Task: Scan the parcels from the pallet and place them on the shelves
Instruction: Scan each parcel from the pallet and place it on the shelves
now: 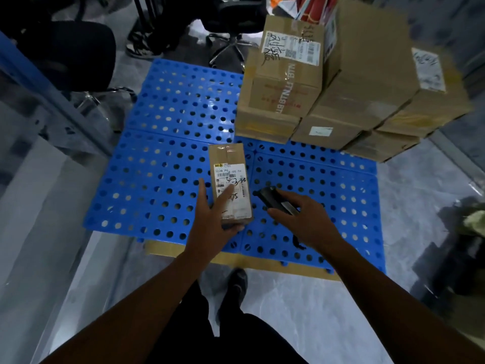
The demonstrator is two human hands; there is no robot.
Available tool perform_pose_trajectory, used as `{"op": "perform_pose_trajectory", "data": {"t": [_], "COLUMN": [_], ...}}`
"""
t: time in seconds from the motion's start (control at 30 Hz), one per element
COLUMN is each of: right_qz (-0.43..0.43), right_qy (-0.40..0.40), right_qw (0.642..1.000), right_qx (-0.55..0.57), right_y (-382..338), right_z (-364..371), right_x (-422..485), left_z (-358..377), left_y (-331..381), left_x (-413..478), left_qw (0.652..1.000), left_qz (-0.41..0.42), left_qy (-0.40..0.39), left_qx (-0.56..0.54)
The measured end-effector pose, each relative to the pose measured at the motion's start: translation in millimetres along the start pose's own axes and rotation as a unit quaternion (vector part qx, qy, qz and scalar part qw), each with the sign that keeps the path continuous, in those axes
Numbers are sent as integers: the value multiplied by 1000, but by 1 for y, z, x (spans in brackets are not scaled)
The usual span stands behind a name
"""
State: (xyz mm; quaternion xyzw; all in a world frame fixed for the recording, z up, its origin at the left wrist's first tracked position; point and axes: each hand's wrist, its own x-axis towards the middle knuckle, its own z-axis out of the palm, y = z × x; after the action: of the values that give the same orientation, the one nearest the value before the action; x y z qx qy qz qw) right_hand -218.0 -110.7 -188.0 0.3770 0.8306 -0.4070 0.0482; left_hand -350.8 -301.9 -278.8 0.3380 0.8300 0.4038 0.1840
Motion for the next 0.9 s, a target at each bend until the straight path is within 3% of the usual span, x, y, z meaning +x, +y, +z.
{"op": "perform_pose_trajectory", "data": {"t": [0.13,0.33,0.67,0.9], "right_qz": [-43,-74,-54,-65], "right_qy": [-38,-11,-40,-41], "right_qw": [986,947,930,932], "right_qx": [-157,-314,-362,-353], "right_y": [-6,-22,-23,-13], "right_z": [-20,-32,-46,-53], "right_x": [-6,-8,-14,-22], "left_z": [6,9,25,36], "left_y": [0,7,-4,-3], "left_x": [-2,-5,-3,10], "left_qw": [998,997,999,998], "left_qz": [18,56,42,16], "left_qy": [24,39,10,56], "left_qx": [-49,30,-18,-23]}}
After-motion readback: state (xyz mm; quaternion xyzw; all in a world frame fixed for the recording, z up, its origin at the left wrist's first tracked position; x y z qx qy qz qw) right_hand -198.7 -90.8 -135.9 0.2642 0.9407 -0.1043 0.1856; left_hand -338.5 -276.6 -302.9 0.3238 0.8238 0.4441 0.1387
